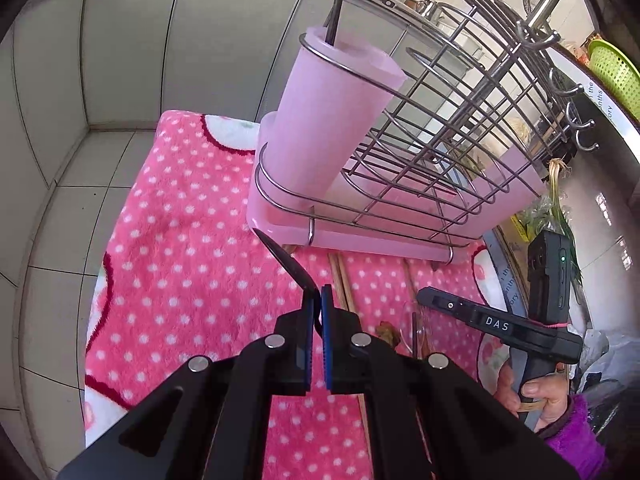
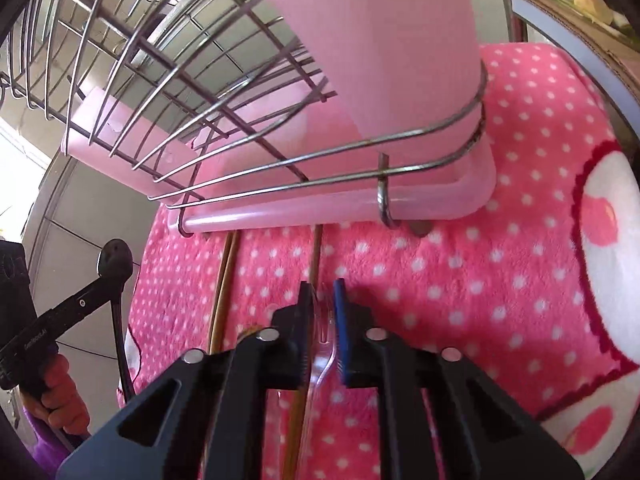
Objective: Organize utensils
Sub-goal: 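Grasp the black spoon with the left tool while the right tool grasps another wooden chopstick, then lift the black spoon with the left tool while the right tool carries the chopstick toward the pink cup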
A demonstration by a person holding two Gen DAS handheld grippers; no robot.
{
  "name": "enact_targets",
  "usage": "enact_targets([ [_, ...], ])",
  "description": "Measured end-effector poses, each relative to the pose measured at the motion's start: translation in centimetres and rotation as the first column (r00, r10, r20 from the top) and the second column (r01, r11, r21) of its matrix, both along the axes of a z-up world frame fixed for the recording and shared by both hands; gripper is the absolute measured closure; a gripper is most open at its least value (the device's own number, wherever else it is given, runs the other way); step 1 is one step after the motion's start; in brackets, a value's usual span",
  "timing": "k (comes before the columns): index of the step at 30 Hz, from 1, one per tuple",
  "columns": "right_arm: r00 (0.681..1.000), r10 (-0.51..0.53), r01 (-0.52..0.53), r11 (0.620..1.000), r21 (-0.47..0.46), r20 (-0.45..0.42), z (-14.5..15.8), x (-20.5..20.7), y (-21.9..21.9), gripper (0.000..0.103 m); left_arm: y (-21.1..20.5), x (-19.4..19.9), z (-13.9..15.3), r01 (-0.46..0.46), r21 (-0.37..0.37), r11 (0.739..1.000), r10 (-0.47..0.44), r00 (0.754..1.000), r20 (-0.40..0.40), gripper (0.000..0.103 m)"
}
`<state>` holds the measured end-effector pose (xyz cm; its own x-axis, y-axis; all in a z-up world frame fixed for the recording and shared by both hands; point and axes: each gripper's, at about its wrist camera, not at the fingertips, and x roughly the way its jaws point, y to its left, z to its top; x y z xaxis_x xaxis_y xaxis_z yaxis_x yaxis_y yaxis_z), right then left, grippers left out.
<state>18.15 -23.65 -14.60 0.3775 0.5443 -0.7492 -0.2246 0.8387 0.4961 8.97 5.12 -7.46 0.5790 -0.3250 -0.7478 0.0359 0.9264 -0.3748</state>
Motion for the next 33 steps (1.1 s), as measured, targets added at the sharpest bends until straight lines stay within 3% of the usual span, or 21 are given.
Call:
enact_targets([
  [8, 0.996, -0.046, 0.045, 0.999, 0.011, 0.071, 2.4, -2.3, -2.2, 0.097, -0.4, -0.4, 1.0, -0.005, 0.026, 1.0, 0.004, 0.999, 0.038, 0.1],
  [16, 0.966, -0.065, 0.085, 0.994, -0.068, 0.251, 7.5, -5.7, -3.7, 0.1, -0.2, -1.9, 3.6, -0.037, 0.085, 0.996, 0.025, 0.99, 0.139, 0.1],
  [25, 0.899, -0.069, 0.141, 0.98, -0.138, 0.433, 13.7, -8.7, -4.4, 0.1, 1.1, -3.9, 7.4, -0.107, 0.137, 0.985, 0.066, 0.96, 0.273, 0.1],
  [33, 0.81, -0.035, 0.191, 0.959, -0.207, 0.585, 19.9, -10.3, -5.1, 0.1, 2.2, -5.2, 10.8, -0.168, 0.183, 0.969, 0.091, 0.924, 0.37, 0.1],
])
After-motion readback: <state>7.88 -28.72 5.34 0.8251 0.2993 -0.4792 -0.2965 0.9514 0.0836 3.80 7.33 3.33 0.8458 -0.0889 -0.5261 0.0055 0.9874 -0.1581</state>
